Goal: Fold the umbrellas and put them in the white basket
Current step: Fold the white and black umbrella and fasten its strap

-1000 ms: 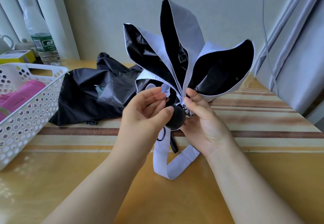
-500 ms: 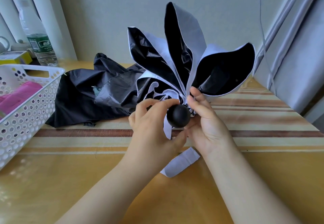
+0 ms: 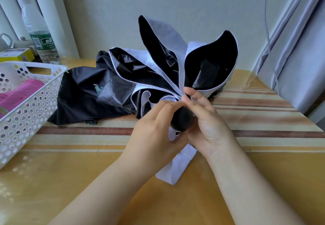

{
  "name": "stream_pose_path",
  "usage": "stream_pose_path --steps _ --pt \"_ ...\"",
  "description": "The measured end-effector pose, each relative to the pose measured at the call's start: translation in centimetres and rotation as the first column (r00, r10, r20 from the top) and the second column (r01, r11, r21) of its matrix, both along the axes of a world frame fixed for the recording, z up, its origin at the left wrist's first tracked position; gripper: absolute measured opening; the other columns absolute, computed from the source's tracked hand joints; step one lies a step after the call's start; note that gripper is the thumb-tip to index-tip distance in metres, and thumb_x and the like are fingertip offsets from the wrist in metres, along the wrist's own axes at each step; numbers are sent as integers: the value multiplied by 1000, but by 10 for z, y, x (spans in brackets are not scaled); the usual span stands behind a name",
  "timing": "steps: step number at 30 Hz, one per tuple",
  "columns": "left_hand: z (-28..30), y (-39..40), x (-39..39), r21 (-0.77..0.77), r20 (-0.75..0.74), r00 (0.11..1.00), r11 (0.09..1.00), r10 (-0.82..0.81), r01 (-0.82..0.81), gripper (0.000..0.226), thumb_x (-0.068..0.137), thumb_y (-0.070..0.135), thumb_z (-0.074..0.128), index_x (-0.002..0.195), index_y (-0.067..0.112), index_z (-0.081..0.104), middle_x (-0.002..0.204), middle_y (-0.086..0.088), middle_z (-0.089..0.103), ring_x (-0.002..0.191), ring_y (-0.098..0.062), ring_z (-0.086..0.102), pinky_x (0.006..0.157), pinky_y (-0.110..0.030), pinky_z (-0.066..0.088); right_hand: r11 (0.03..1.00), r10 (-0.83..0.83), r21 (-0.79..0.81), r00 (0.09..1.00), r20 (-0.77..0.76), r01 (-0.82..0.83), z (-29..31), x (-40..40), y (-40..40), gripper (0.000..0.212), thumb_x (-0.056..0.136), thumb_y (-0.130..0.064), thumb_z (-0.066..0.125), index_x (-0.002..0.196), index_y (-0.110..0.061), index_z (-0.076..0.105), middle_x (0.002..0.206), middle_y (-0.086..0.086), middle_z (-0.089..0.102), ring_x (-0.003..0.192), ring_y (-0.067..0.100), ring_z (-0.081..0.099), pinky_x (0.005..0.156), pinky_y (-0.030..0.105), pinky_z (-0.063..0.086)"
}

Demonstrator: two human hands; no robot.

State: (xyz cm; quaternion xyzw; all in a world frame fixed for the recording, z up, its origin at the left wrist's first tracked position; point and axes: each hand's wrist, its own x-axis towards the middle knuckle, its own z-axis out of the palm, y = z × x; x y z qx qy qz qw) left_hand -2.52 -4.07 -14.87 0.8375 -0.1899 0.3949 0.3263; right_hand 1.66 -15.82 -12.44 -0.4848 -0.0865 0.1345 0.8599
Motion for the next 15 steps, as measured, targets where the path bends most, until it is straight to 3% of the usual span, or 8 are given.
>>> stream_pose_path --steps 4,11,15 --pt "-5 -1 1 12 -13 1000 1000 -21 21 39 76 17 64 111 1 62 98 -6 64 90 -10 56 75 -16 45 999 4 -40 1000 -13 -4 1 -2 0 14 79 -13 67 87 -25 66 66 -1 66 61 14 65 59 28 51" --pt "-7 1 4 20 -85 996 1000 -18 20 47 74 31 74 114 9 63 107 -2 53 93 1 47 81 -3 39 996 -80 -45 992 -97 76 2 2 -2 22 87 1 62 86 -21 65 71 7 66 59 19 66 53 26 54" --pt "-10 -5 3 38 -50 995 995 90 -88 47 76 34 67 116 10 64 96 -4 57 86 -11 50 76 -15 40 993 -121 -13 987 -106 120 2 0 0 22 88 0 61 86 -22 64 65 5 65 57 18 65 53 27 54"
